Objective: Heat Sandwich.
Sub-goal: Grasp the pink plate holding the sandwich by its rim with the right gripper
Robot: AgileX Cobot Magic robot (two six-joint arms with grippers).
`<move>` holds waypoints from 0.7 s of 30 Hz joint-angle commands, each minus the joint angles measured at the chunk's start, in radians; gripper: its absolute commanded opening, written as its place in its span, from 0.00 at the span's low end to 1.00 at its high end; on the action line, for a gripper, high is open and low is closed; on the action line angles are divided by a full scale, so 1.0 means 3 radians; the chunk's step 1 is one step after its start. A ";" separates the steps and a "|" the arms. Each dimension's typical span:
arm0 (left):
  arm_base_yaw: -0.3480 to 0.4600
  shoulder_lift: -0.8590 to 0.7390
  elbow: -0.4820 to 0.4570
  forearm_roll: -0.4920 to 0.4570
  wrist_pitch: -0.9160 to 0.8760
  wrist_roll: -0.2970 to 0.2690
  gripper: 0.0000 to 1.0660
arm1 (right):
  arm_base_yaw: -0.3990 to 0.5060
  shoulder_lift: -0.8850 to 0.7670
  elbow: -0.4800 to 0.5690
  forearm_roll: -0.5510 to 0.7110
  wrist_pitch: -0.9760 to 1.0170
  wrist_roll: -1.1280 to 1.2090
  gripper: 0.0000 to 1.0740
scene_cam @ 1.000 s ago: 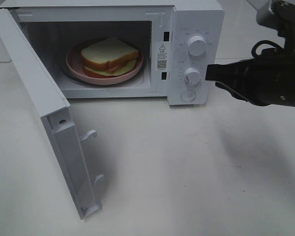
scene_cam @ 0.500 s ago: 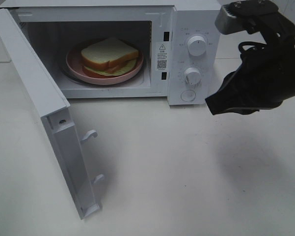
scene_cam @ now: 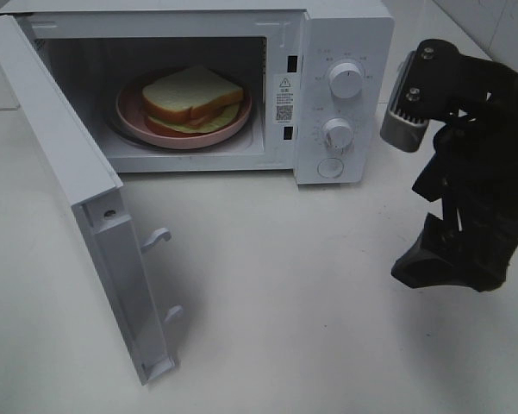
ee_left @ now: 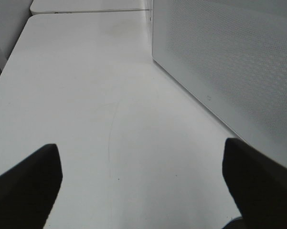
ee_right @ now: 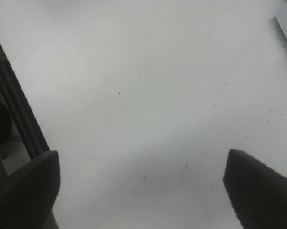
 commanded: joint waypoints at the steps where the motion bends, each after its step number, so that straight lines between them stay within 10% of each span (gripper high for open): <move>1: 0.0000 -0.0063 0.0010 -0.0013 -0.0040 -0.0003 0.79 | 0.0003 -0.0027 -0.0017 -0.0073 0.0043 -0.0507 0.84; 9: 0.0000 -0.0063 0.0010 -0.0013 -0.0040 -0.0003 0.79 | 0.0003 -0.0013 -0.0017 -0.0140 0.0017 -0.0937 0.65; 21: 0.0000 -0.0063 0.0010 -0.0013 -0.0040 -0.0003 0.79 | 0.0350 0.0220 -0.0017 -0.0707 -0.0337 -0.1130 0.65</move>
